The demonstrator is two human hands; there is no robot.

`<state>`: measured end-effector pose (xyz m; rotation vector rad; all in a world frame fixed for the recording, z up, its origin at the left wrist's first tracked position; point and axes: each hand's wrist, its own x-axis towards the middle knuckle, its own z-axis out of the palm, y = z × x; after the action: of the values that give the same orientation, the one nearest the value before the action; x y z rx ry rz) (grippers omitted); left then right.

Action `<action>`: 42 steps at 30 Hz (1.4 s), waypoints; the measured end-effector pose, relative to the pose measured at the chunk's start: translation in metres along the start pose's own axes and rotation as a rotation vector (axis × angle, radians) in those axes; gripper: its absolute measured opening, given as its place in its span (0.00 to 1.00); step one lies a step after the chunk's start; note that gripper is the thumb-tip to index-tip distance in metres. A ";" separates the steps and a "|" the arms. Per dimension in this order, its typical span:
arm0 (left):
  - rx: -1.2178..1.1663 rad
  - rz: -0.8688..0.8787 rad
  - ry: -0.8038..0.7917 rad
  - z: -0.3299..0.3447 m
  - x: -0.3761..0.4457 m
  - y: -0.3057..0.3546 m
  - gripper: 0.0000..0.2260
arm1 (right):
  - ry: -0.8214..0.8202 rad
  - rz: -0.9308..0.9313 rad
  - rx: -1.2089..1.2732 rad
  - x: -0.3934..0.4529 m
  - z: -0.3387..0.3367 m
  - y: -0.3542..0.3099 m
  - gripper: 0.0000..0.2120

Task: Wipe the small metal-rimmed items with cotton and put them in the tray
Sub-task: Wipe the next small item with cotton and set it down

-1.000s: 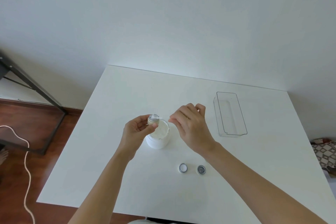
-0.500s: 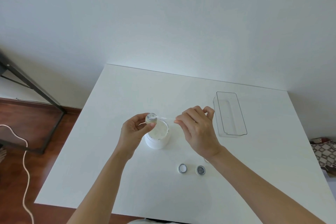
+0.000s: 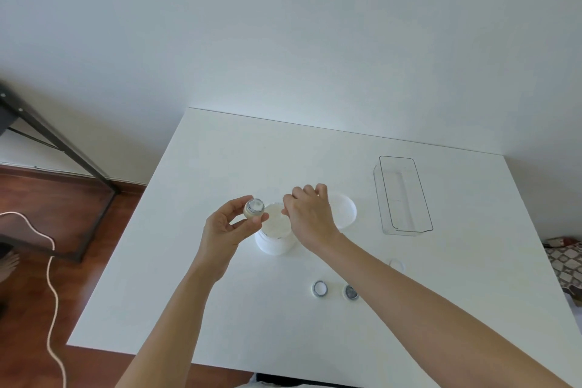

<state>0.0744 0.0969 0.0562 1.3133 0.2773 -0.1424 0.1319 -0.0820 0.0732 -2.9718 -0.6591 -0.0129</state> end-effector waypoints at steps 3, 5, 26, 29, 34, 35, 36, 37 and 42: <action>-0.011 -0.006 0.016 -0.004 -0.002 0.000 0.16 | -0.065 -0.011 0.035 0.003 0.005 -0.005 0.09; -0.003 -0.004 0.021 -0.006 -0.002 0.000 0.14 | -0.113 0.012 0.071 0.003 0.006 -0.006 0.09; 0.136 -0.013 0.032 0.008 0.003 0.001 0.14 | -0.135 0.696 0.954 -0.024 -0.050 0.047 0.11; 0.133 -0.017 0.005 0.013 0.004 0.001 0.13 | -0.031 0.644 1.021 -0.024 -0.060 0.040 0.09; 0.113 -0.020 -0.032 0.018 0.006 0.003 0.12 | 0.175 0.489 0.852 -0.027 -0.069 0.019 0.08; 0.108 -0.019 -0.034 0.018 0.007 0.004 0.12 | 0.233 0.431 0.810 -0.028 -0.069 0.015 0.08; 0.102 -0.017 -0.035 0.019 0.007 0.005 0.12 | 0.287 0.368 0.778 -0.029 -0.069 0.012 0.08; 0.097 -0.015 -0.038 0.019 0.007 0.005 0.12 | 0.330 0.308 0.738 -0.030 -0.069 0.009 0.07; 0.054 -0.005 -0.050 0.019 0.006 0.009 0.10 | 0.503 -0.004 0.301 -0.035 -0.063 0.009 0.07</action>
<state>0.0848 0.0813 0.0676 1.3605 0.2350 -0.1877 0.1044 -0.1110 0.1345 -2.5250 -0.5386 -0.5834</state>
